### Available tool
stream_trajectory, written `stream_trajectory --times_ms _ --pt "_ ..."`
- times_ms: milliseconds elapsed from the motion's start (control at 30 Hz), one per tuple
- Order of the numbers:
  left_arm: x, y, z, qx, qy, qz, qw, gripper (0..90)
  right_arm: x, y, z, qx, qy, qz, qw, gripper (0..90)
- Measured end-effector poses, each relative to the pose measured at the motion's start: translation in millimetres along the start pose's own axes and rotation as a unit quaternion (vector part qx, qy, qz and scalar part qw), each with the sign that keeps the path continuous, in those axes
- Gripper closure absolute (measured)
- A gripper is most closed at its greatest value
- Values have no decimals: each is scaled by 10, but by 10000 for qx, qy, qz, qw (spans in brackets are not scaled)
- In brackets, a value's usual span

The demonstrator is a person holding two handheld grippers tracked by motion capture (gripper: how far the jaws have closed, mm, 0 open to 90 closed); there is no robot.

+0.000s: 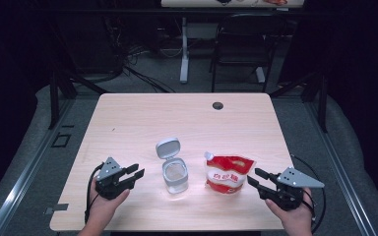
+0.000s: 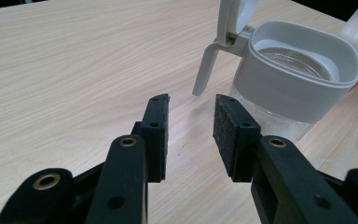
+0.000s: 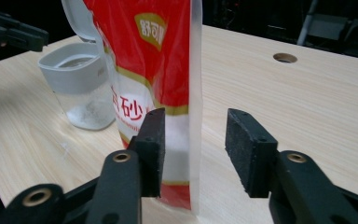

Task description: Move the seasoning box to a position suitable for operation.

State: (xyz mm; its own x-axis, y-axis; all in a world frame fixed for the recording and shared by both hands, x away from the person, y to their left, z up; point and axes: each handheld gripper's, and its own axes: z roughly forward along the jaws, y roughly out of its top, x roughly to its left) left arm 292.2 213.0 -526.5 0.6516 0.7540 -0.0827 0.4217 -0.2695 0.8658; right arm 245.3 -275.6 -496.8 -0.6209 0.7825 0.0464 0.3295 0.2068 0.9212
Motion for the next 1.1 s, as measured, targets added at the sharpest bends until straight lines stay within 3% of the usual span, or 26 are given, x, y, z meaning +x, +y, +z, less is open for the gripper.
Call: stream_trajectory --times_ms 500,600,667,800,933,1000,1100 --pt "9 -12 5 73 0 29 10000 660 28 148 340 53 524 -202 9984 531" --pt "11 -13 10 73 14 7 10000 660 39 169 393 61 619 -228 9978 585" --pt "6 -14 16 56 34 -3 10000 660 54 177 404 103 537 -314 9980 637" --pt "-2 -16 29 61 32 -2 10000 660 59 177 395 107 589 -352 9976 711" --pt "-2 -15 30 55 42 5 10000 660 93 173 383 131 676 -498 9964 840" --pt "-1 -14 29 47 51 -3 10000 660 120 182 383 183 636 -615 9959 872" --pt "7 -12 23 41 64 9 10000 660 150 185 397 123 535 -594 9967 891"
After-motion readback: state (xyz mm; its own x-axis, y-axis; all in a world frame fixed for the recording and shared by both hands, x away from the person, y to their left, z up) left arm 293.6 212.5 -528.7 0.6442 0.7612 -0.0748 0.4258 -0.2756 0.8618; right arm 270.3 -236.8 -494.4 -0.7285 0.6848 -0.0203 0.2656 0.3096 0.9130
